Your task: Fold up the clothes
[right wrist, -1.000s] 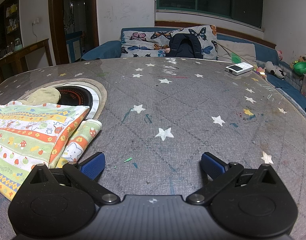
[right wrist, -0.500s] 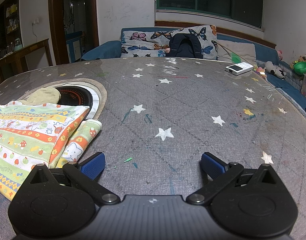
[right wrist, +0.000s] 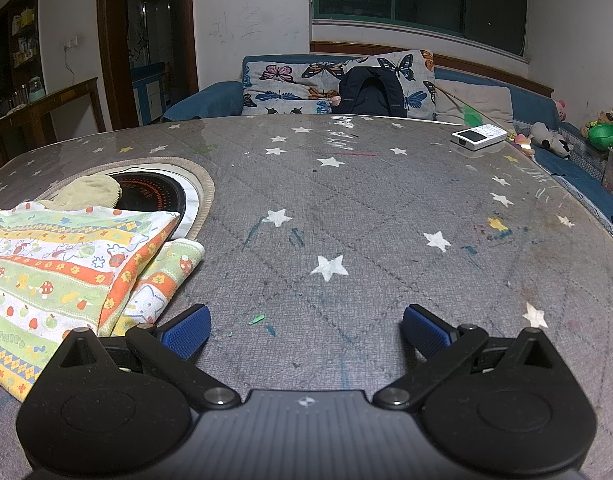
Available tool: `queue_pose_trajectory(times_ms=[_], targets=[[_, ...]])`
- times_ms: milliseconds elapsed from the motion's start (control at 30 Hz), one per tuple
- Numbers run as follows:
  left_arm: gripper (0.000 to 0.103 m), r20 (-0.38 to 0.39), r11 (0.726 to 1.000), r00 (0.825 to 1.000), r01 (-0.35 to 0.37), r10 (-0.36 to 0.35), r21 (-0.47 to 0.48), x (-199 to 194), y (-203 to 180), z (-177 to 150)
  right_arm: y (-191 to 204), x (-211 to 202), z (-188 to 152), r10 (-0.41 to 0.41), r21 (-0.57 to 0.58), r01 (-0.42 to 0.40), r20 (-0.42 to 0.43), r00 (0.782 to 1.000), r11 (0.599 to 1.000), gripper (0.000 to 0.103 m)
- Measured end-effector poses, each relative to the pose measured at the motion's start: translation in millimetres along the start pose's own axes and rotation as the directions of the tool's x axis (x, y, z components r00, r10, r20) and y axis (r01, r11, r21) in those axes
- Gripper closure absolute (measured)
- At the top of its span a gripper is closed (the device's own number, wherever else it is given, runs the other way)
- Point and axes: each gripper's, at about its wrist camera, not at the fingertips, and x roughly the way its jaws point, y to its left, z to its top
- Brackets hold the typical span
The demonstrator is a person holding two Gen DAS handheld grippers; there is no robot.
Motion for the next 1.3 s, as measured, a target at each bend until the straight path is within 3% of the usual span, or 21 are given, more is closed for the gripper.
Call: queue_pose_trajectory(times_ms=[1300], targets=[[0.0, 0.0, 1.0, 1.0, 0.0, 0.0, 0.0, -2.2, 2.2, -0.7, -0.4, -0.1, -0.1, 0.0, 0.0, 0.0, 0.0, 1.0, 1.0, 0.0]])
